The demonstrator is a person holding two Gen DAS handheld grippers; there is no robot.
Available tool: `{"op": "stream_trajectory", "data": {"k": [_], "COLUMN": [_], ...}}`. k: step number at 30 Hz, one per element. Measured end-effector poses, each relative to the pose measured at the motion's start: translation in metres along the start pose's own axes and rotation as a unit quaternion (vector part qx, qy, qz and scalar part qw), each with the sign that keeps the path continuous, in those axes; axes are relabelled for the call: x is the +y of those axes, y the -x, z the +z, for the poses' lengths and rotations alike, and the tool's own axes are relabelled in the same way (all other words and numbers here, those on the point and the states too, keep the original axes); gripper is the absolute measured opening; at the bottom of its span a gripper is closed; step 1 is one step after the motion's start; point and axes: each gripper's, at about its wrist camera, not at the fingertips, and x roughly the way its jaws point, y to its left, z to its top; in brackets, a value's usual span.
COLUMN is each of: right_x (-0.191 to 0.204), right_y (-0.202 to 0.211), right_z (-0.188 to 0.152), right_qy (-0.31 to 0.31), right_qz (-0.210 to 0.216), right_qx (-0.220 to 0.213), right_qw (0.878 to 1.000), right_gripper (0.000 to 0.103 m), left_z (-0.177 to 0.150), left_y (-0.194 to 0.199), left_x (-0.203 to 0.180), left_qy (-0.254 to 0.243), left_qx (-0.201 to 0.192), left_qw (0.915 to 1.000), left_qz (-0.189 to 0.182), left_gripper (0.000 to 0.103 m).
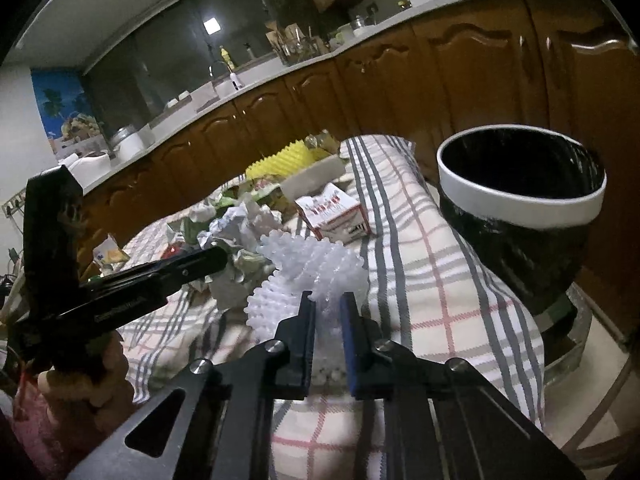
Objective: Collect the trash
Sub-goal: 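Grasp the white foam net with the right gripper while the left grasps crumpled foil, then carry both items to the bin and open both grippers to drop them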
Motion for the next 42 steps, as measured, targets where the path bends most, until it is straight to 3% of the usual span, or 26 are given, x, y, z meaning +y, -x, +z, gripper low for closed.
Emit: {"op": "stream_trajectory", "data": {"k": [10, 24, 32, 42], "right_x": [-0.013, -0.078, -0.122, -0.160], "right_y": [0.024, 0.040, 0.028, -0.004], "right_z": [0.027, 0.074, 0.103, 0.124], "right_qy": [-0.012, -0.038, -0.060, -0.068], "right_qz": [0.000, -0.076, -0.127, -0.156], "right_qx": [-0.041, -0.084, -0.071, -0.021], "right_qw": [0.999, 0.993, 0.988, 0.985], "right_gripper": [0.012, 0.012, 0.012, 0.013], "left_z": [0.030, 0.076, 0.112, 0.135], "left_y": [0.010, -0.031, -0.073, -0.139], "left_x": [-0.022, -0.058, -0.092, -0.129], "left_qy": [-0.022, -0.043, -0.045, -0.057], "left_qx": [-0.023, -0.011, 0.017, 0.077], "left_qw": [0.9989, 0.9965, 0.9928, 0.9893], "left_qz": [-0.034, -0.071, -0.110, -0.110], "left_gripper": [0.017, 0.017, 0.017, 0.017]}}
